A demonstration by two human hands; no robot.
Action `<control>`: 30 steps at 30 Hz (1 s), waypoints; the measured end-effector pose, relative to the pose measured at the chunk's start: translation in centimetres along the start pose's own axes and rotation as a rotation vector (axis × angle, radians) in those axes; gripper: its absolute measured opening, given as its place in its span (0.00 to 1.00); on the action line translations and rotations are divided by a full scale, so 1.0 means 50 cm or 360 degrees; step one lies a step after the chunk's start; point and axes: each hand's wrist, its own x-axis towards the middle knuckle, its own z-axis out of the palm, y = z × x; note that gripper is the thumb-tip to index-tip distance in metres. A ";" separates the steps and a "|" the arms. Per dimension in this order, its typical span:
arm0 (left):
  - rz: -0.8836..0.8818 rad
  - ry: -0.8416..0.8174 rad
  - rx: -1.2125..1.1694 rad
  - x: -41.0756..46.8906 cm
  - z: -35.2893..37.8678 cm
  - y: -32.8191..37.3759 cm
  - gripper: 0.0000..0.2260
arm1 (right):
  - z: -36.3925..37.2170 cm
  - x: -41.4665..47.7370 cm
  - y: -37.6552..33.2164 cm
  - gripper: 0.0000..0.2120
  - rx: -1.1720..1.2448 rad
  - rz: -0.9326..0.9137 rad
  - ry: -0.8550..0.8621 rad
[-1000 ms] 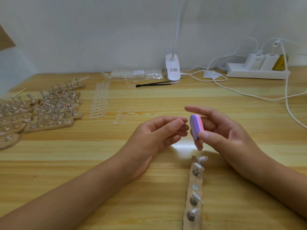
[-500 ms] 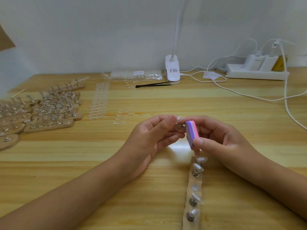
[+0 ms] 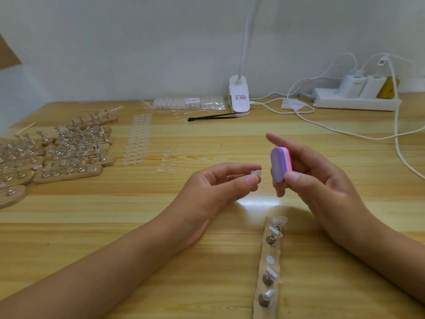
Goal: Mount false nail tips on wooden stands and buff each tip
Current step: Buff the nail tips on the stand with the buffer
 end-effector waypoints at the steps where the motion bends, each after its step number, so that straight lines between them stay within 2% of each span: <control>1: 0.0003 -0.0007 0.0006 0.001 0.000 0.000 0.10 | 0.000 0.001 0.001 0.25 0.0007 -0.0006 0.0004; 8: -0.0005 0.0037 -0.0046 0.004 -0.002 0.000 0.11 | 0.009 0.000 -0.006 0.18 -0.0034 -0.0012 -0.0044; 16: 0.0021 0.0013 -0.0022 0.003 -0.004 -0.002 0.11 | 0.013 -0.002 -0.003 0.22 -0.0093 -0.0059 -0.0068; 19: 0.0045 0.0015 0.0163 -0.001 -0.003 -0.007 0.13 | 0.014 -0.004 -0.001 0.19 -0.0130 -0.0062 -0.0099; 23: 0.0074 -0.0018 0.0411 -0.007 0.001 -0.009 0.10 | 0.013 -0.003 0.001 0.18 -0.0129 -0.0065 -0.0084; 28: 0.0020 0.0106 0.0161 0.002 -0.002 -0.006 0.08 | 0.011 -0.005 0.002 0.18 -0.0172 -0.0087 -0.0103; 30: 0.0065 0.0068 0.0260 -0.001 -0.001 -0.009 0.08 | 0.013 -0.005 0.002 0.18 -0.0188 -0.0104 -0.0097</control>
